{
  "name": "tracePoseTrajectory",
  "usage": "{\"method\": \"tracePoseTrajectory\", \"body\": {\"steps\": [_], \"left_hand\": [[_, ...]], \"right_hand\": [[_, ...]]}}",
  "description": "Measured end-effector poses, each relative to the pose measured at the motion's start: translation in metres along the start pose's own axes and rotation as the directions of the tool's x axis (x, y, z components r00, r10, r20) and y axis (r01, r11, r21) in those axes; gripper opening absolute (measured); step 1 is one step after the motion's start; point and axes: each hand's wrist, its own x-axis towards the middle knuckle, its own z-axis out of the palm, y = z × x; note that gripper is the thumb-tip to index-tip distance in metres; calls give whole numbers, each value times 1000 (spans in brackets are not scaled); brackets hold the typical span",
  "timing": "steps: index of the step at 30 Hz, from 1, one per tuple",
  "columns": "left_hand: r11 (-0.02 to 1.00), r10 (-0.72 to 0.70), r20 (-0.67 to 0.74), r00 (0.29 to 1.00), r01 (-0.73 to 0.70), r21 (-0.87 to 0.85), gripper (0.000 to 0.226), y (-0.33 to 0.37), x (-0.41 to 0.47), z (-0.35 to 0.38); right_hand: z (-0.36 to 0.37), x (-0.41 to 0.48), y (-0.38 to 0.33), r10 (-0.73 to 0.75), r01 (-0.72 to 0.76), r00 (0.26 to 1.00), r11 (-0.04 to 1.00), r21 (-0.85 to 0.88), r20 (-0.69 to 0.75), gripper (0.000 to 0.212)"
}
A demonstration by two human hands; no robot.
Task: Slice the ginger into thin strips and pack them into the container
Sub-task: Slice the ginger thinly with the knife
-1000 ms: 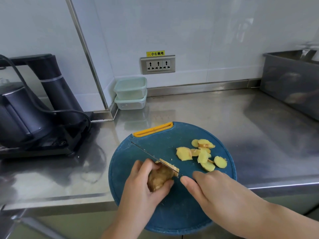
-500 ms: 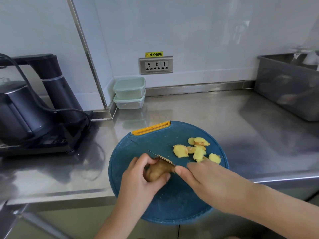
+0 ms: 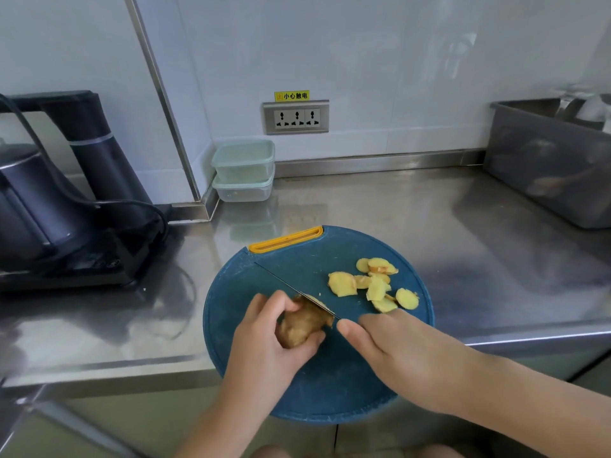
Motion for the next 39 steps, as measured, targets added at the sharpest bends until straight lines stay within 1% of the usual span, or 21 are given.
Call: {"method": "tracePoseTrajectory", "body": {"steps": [2,5,7,11,14,17,18,19,20,22,23,26,27,28,30,33,36,38,39], "left_hand": [[1000,-4,1,1000,4,-17,37,-1,-1,1],[999,12,-2,1000,-12,-48,38,-3,-1,2],[998,-4,-4,1000,3,-70,38,-3,0,2],[996,-19,16,1000,20,-87,39,-3,-1,0],[995,-22,21,1000,24,-94,39,-5,-1,0],[995,-27,20,999,29,-95,39,-5,0,2],[996,-28,22,999,30,-85,39,-5,1,2],[997,-30,26,999,32,-77,39,-5,2,2],[997,-31,30,999,34,-72,39,-4,2,3],[996,-35,34,999,38,-77,40,-4,3,3],[996,-38,34,999,41,-81,41,-5,3,3],[995,-49,31,998,51,-86,46,-5,3,3],[995,-50,29,998,53,-86,46,-5,3,3],[995,-51,27,998,53,-87,46,-5,3,4],[994,-54,27,998,57,-90,45,-5,3,4],[995,-58,29,998,60,-85,44,-6,3,4],[995,-57,30,998,60,-79,44,-6,2,4],[995,-59,32,998,62,-77,42,-5,2,4],[995,-61,32,998,63,-76,41,-5,2,4]], "right_hand": [[0,16,-8,-21,21,1000,1000,-2,-1,55],[0,44,-15,-7,8,999,999,-34,47,56],[-4,56,-17,15,-15,997,1000,2,73,56],[-12,59,-15,105,-119,987,985,124,119,51],[-19,58,-4,202,-256,957,925,280,206,57],[-31,53,6,275,-386,911,828,406,307,55],[-35,51,8,282,-406,903,807,429,324,53],[-38,49,10,274,-394,909,813,429,315,53],[-40,48,13,252,-350,926,853,388,282,53],[-42,45,16,182,-224,963,949,221,198,54],[-41,43,15,157,-183,974,971,153,166,55],[-37,39,12,139,-143,986,989,32,95,58],[-37,38,10,137,-139,988,990,34,69,59],[-37,37,10,143,-146,989,987,73,48,61],[-38,36,11,167,-171,985,957,234,36,63],[-41,38,18,141,-151,989,892,426,54,43],[-45,39,26,98,-114,993,796,594,59,19],[-48,38,29,101,-141,990,729,670,98,7],[-50,38,31,115,-172,985,694,699,128,8]]}}
